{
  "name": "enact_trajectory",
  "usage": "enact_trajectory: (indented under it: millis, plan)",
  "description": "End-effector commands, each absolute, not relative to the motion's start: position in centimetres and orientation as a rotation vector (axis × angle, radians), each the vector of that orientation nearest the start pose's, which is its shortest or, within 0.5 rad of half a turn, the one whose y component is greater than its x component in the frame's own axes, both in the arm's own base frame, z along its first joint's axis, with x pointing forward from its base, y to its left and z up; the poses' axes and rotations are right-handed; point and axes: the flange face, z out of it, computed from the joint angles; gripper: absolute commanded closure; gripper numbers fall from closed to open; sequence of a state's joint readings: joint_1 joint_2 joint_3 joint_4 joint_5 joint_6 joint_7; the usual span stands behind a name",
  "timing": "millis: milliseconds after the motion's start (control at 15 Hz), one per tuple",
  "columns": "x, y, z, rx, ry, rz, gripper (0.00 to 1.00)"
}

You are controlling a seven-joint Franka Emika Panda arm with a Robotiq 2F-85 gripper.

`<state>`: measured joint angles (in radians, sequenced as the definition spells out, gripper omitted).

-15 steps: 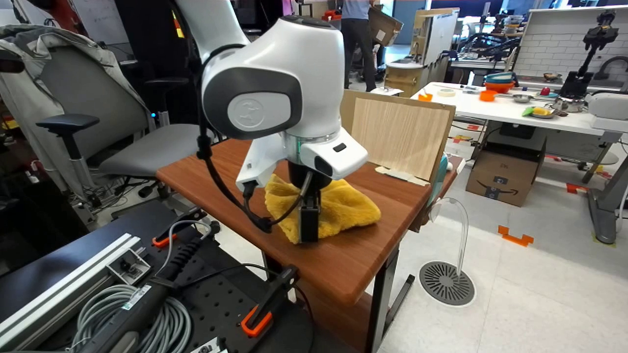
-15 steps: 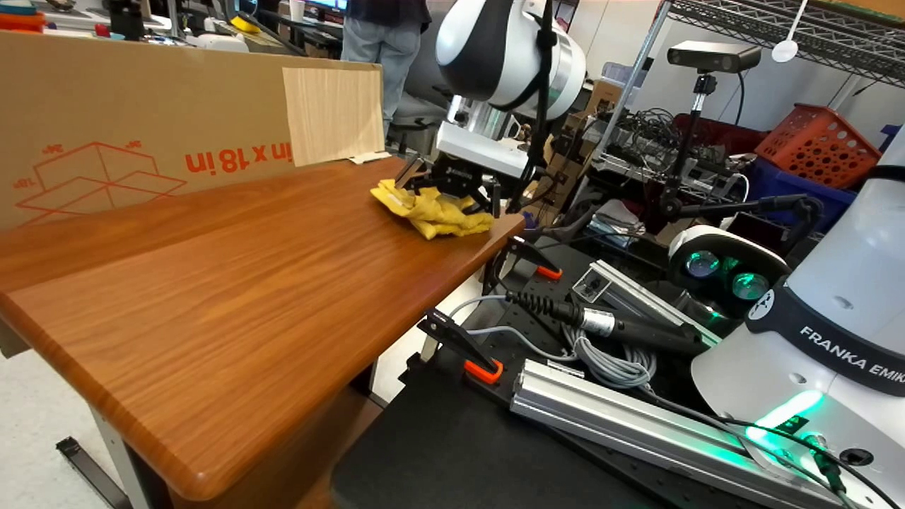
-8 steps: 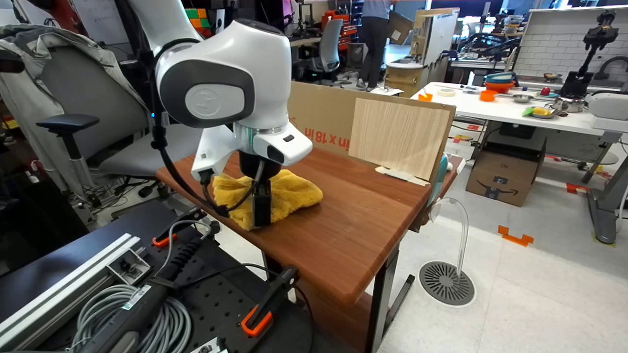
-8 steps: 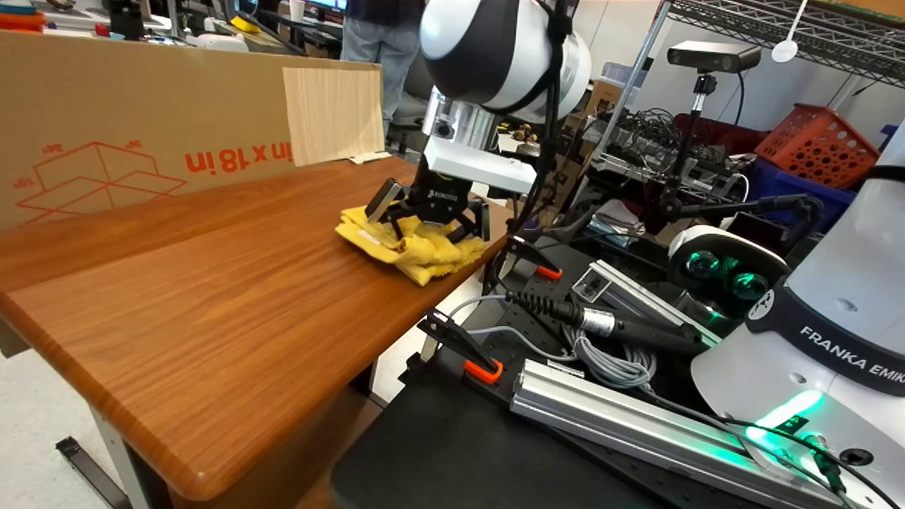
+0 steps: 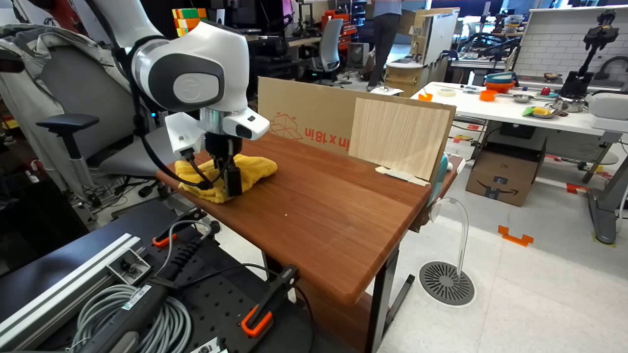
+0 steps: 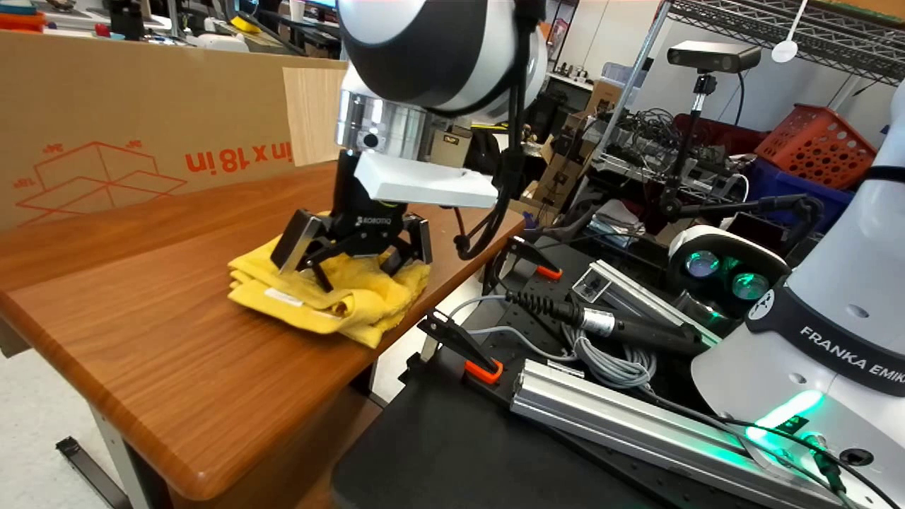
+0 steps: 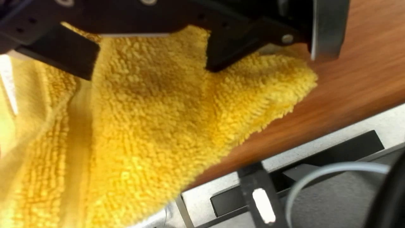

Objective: Wipe the top of the table with the yellow towel

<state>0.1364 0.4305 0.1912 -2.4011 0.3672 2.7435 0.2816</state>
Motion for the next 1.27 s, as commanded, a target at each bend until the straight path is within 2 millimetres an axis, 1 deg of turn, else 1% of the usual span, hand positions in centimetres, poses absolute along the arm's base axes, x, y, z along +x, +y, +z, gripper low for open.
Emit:
enact_trajectory:
  millis: [0, 67, 200, 333, 400, 467, 533, 600, 667, 733, 800, 867, 933, 1000, 1067, 1133, 1200]
  plan:
    - [48.0, 20.1, 10.0, -2.915, 0.351, 0.255, 0.00]
    - [49.4, 21.2, 10.3, -2.899, 0.371, 0.231, 0.00]
    - [52.1, 22.3, 10.3, -2.884, 0.417, 0.166, 0.00]
    - [54.8, 21.9, 10.6, -2.857, 0.485, 0.133, 0.00]
    - [55.7, 21.1, 11.0, -2.848, 0.510, 0.119, 0.00]
    - [56.2, 20.2, 11.7, -2.836, 0.521, 0.129, 0.00]
    - [56.1, 19.5, 12.9, -2.830, 0.513, 0.140, 0.00]
    - [55.8, 19.2, 14.2, -2.818, 0.492, 0.153, 0.00]
    - [55.0, 19.3, 16.6, -2.810, 0.440, 0.113, 0.00]
    - [54.4, 19.3, 18.5, -2.806, 0.400, 0.073, 0.00]
    - [53.6, 19.6, 21.2, -2.787, 0.354, -0.008, 0.00]
    - [53.5, 19.8, 22.8, -2.762, 0.319, -0.074, 0.00]
    - [53.3, 20.1, 24.7, -2.735, 0.305, -0.131, 0.00]
    - [52.8, 20.5, 26.9, -2.708, 0.309, -0.127, 0.00]
    - [55.0, 20.8, 23.1, -2.736, 0.341, -0.074, 0.00]
    - [54.6, 21.1, 24.8, -2.729, 0.329, -0.096, 0.00]
    - [54.5, 21.2, 25.2, -2.730, 0.327, -0.100, 0.00]
